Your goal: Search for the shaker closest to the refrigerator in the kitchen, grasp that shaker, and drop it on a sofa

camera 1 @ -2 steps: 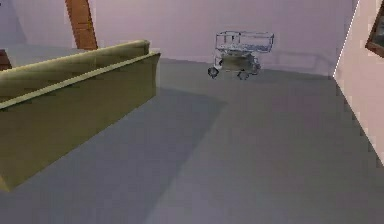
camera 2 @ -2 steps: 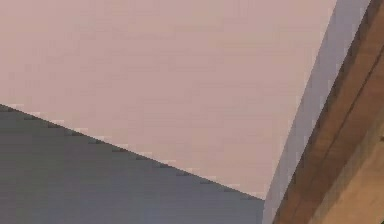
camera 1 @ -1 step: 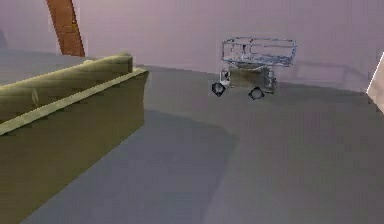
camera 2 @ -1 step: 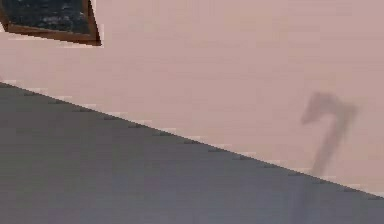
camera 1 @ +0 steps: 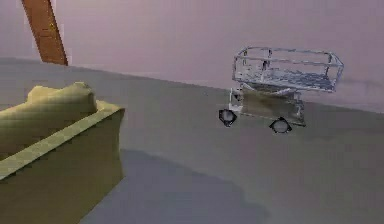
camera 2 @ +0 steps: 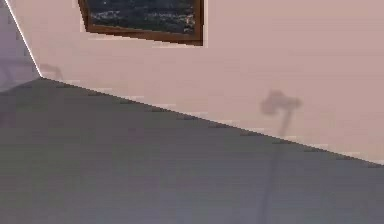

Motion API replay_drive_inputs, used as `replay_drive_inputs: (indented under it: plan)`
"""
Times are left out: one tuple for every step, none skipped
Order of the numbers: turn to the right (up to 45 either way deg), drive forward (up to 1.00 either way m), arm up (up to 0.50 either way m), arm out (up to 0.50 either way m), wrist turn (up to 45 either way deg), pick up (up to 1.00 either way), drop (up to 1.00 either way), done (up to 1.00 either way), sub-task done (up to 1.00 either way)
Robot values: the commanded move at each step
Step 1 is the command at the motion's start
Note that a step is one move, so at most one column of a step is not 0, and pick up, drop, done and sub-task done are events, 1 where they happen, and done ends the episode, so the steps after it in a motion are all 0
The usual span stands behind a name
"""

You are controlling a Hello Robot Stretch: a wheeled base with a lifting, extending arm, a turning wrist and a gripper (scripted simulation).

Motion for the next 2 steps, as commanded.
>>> replay_drive_inputs:
  plan:
    - [0.0,1.00,0.00,0.00,0.0,0.00,0.00,0.00,0.00]
    - [-3.0,0.00,0.00,0.00,0.0,0.00,0.00,0.00,0.00]
